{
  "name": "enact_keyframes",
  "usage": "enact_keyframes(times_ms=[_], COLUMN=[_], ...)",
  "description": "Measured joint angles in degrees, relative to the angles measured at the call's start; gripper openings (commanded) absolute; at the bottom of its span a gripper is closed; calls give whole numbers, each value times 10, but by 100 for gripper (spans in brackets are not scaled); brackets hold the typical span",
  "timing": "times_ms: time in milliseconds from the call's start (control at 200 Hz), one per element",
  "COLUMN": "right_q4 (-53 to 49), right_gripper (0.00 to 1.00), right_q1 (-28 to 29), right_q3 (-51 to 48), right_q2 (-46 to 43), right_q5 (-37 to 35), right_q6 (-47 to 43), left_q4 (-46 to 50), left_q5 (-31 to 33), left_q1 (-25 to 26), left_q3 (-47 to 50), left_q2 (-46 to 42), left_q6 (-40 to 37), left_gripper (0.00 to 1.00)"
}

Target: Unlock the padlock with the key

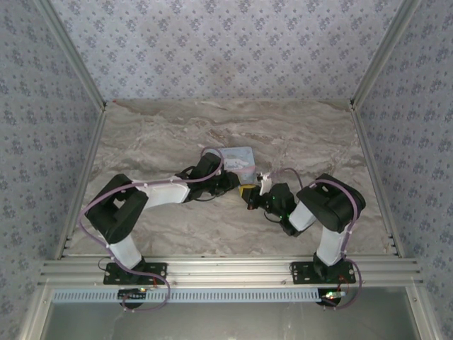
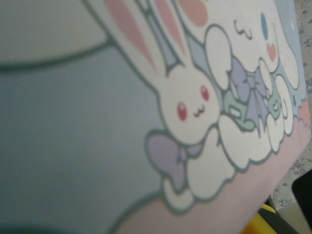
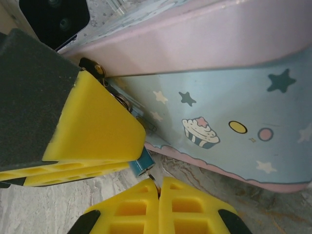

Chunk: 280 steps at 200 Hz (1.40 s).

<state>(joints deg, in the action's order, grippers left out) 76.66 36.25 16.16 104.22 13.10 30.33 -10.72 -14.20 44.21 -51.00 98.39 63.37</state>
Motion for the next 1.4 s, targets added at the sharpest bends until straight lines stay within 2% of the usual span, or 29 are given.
enact_keyframes(times_ms=[320,525,695,909,1179,1399], right_q4=[11,12,16,18,18,15], right_gripper=[0,0,0,0,0,0], right_q1=[12,28,45,64,79,83], right_q3=[-2,-2,-2,-2,0,0], right_q2=[15,37,41,42,42,29], right_q5=[-10,-19,-27,-42,-62,-69], right_q6=[40,64,78,101,134,146], left_q4=[-28,-30,-38,-95,-147,-156], left_q5=[-10,-7,7,14,14,16], left_q1=[-7,-14,-18,-18,-13,-7], left_q3=[18,57,97,150,154,154], left_q2=[-1,-34,-70,-83,-73,-54], left_q6=[5,8,17,45,68,73], left_gripper=[51,59,59,56,51,51])
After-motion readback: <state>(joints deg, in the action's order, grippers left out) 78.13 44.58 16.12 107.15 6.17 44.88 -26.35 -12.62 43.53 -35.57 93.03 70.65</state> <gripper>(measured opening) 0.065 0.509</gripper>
